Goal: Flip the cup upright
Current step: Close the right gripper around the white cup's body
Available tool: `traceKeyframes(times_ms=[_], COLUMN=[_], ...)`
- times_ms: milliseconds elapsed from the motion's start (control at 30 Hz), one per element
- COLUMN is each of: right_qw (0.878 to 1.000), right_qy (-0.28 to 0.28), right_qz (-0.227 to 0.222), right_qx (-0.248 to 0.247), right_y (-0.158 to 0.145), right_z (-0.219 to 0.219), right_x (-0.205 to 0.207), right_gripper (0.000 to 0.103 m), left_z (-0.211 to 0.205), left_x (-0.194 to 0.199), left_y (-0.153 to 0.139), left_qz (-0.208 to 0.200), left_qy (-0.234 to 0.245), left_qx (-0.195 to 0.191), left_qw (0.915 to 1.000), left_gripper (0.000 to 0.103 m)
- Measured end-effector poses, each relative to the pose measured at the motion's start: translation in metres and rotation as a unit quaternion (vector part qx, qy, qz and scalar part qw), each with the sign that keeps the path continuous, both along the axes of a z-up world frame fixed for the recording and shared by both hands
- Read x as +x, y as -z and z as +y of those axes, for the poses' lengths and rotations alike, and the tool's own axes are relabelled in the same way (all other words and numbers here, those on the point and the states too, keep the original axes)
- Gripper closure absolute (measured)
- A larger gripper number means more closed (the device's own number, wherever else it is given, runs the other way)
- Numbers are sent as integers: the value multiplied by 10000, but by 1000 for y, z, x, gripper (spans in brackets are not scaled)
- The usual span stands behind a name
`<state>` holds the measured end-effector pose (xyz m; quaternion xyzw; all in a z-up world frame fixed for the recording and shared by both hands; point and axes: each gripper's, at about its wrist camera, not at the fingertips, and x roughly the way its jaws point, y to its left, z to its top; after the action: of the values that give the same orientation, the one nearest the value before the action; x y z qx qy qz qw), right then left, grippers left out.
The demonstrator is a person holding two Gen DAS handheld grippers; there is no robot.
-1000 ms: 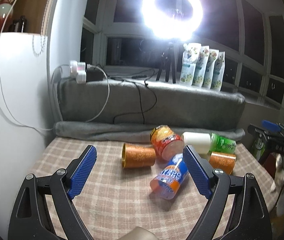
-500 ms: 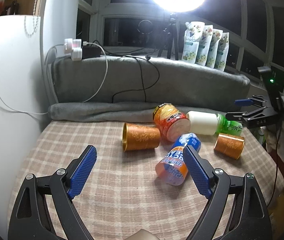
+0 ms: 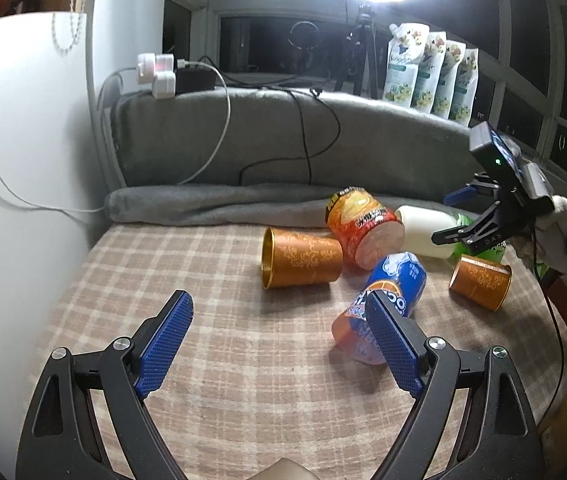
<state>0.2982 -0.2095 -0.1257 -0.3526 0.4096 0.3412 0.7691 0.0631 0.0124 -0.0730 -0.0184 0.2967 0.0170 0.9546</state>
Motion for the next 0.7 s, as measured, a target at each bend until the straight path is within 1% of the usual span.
traceKeyframes(times_ms=[67,133,200,400,467,667,700], right_qw=[9999,9996,9995,9976,9970,9961,9961], right_qy=[-64,-94,-98,-194,-196,-285,-268], right_qz=[19,-98,-102,-248,-312,-381,-398], right_qx=[-114,-256,-300,-608,-686,-740,-740], right_y=[7,12,15,27,30,35,37], right_z=[5,8,7,13,14,13,21], right_x=[4,8,14,26,30,40,38], right_gripper=[13,13,13,14,18,20,20], left_z=[-2,-3,-4,-3,-2,-2,-1], left_x=[3,6,7,9,9,9,9], left_y=[3,6,8,8,9,9,9], left_qz=[85,151,195,248,255,267,269], left_qy=[18,30,41,16,14,20,17], left_qx=[-20,-48,-65,-119,-139,-146,-151], left_qw=[10000,9999,9998,9996,9996,9995,9995], left_gripper=[14,15,14,15,14,15,14])
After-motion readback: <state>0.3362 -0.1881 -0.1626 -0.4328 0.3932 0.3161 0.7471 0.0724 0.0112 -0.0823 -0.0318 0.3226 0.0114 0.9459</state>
